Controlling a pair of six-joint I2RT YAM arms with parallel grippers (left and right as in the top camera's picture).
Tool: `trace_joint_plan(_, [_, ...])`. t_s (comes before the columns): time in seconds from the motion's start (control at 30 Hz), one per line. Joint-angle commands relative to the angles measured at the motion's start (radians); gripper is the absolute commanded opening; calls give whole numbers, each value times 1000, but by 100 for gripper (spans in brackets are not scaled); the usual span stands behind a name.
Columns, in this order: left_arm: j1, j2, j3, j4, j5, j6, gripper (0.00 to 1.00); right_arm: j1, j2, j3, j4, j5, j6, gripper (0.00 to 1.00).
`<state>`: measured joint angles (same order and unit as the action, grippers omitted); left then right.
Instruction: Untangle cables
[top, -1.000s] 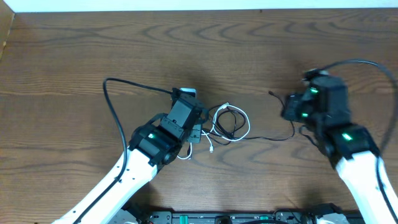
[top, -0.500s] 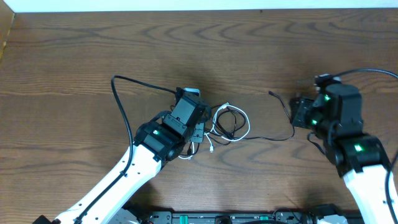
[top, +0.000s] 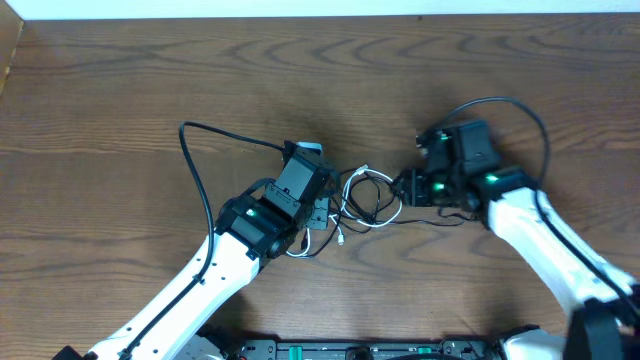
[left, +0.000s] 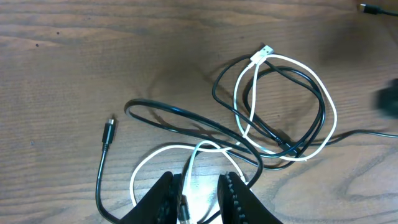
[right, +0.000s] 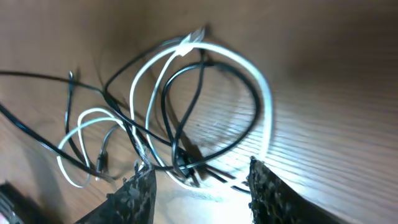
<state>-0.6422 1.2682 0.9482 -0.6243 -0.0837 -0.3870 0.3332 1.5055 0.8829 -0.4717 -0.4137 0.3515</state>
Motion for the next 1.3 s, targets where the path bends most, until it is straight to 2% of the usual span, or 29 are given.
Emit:
trace_joint_plan(0.0, [2,6,5,-3,-2,8,25,45,61,3,31,-42,-16,44])
trace_joint_plan(0.23, [2,6,5,-4,-2,8,25,125,177,3,124,-42,-15,44])
trace_joint_plan(0.3, [2,6,5,-3,-2,8,25,141,201,3,148,-41,-6,41])
trace_joint_plan(0.33, [2,6,5,-4,-2,8,25,148,212,3,162,-41,-1,37])
trace_joint_plan(0.37, [2,6,5,-4,-2,8,25,154,222,3,175,-41,0,28])
trace_joint_plan(0.43, [2,6,5,-5,-2,8,25,160,235,3,193,-42,17,4])
trace_joint_plan(0.47, [2,6,5,-8,-2,8,25,160,236,3,196,-42,35,1])
trace_joint_plan(0.57, [2,6,5,-19,-2,8,25,159,228,3,211,-77,51,1])
trace_joint_plan(0.7, [2,6,5,-26,-2,8,25,132,187,4,264,-220,32,1])
trace_joint_plan(0.87, [2,6,5,-22,14,8,25,83,68,7,327,-352,33,1])
trace_joint_plan(1.27, [2,6,5,117,159,8,26,63,-323,7,378,-291,37,1])
